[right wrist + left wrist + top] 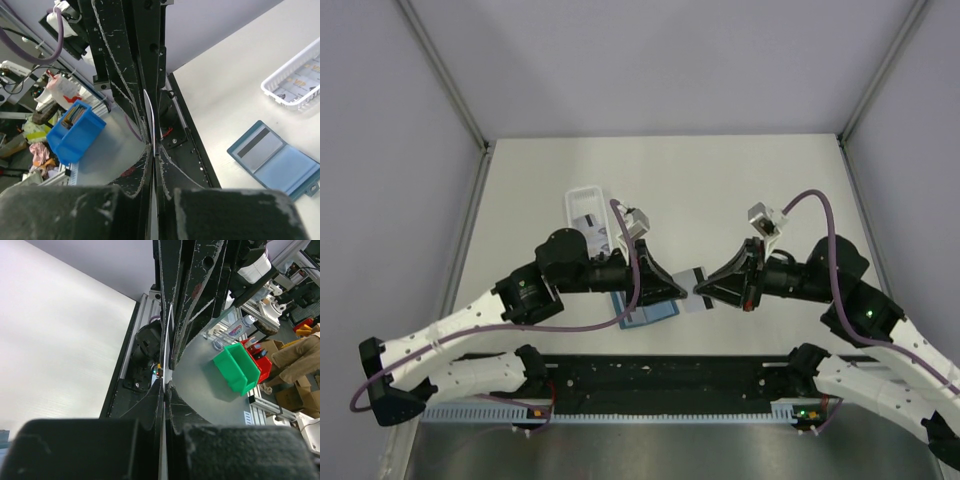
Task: Put the credit cards into the card holder
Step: Turn over the card slot in the card holder.
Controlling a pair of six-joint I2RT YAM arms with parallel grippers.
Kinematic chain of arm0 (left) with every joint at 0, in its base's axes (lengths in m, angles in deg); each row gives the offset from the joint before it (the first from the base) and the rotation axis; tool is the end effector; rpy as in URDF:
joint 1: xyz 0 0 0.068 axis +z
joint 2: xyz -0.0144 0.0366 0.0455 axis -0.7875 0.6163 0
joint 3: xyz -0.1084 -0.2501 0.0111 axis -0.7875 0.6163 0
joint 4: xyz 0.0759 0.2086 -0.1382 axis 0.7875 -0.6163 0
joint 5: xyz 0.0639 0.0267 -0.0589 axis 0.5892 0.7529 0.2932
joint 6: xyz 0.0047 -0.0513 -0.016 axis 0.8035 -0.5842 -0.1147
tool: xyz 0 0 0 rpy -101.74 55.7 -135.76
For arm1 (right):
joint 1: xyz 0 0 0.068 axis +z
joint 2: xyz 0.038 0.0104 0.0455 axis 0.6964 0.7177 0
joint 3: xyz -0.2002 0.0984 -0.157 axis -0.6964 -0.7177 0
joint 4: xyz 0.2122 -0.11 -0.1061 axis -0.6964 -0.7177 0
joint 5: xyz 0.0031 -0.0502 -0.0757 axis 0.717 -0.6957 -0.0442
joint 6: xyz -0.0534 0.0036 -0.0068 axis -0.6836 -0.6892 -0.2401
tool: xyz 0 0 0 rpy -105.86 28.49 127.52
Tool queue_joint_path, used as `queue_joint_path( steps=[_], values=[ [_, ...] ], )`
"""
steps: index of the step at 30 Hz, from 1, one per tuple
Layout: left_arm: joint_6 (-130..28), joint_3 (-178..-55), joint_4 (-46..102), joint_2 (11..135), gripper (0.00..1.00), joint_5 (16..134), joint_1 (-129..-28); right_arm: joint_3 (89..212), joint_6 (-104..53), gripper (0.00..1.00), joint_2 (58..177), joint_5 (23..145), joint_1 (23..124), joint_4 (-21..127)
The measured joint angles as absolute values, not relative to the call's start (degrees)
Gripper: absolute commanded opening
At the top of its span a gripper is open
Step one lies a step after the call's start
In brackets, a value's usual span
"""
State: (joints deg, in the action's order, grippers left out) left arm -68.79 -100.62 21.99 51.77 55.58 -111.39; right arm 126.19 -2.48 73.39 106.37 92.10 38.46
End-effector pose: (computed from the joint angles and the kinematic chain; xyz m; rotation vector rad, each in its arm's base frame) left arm 0.0947 -0.1925 0.3916 0.8741 1.6332 -1.5340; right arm 0.0780 0.1135 0.3878 -0.7320 1.6423 1.4311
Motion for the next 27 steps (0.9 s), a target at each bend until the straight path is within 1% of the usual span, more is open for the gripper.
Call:
queue_joint_path(
  steps=[1,3,4,5,7,9,12,15,17,21,27],
  values=[
    [-68.8,-100.6,21.8,51.8,0.08,55.6,-111.4,126.2,-2.5,0.00,73.4,106.7,92.1,38.4],
    [-68.5,-100.6,21.6,51.8,0.24,55.9,-111.4,126.2,-2.5,0.00,73.4,106.7,92.1,38.3],
    [-68.1,-100.6,21.4,51.8,0.28,56.7,-111.4,126.1,-2.5,0.00,73.3,105.8,92.1,38.1],
    [-67.6,-100.6,20.8,51.7,0.31,58.3,-111.5,126.1,-2.5,0.00,73.0,104.2,92.2,37.7],
    [-67.0,-100.6,18.4,51.5,0.33,63.6,-111.5,126.1,-2.4,0.00,72.3,98.9,92.3,36.1],
    [-67.2,-100.1,15.6,51.0,0.31,71.7,-111.3,126.1,-2.4,0.00,71.9,91.0,92.4,33.5],
    [-68.9,-97.1,12.4,50.7,0.23,83.7,-110.6,126.1,-2.4,0.00,73.1,81.8,92.3,30.0],
    [-71.4,-91.7,9.5,52.5,0.20,93.0,-109.9,126.7,-3.1,0.00,79.0,76.6,92.3,26.0],
    [-72.6,-88.9,8.3,54.1,0.18,95.1,-109.9,127.4,-4.0,0.00,84.0,75.6,92.3,24.1],
    [-75.7,-85.2,7.5,56.4,0.17,97.5,-109.9,128.2,-5.6,0.00,94.7,75.7,92.3,21.9],
    [-80.1,-83.2,9.7,57.9,0.13,99.7,-109.9,128.5,-5.0,0.00,103.3,78.3,92.3,22.4]
  ],
)
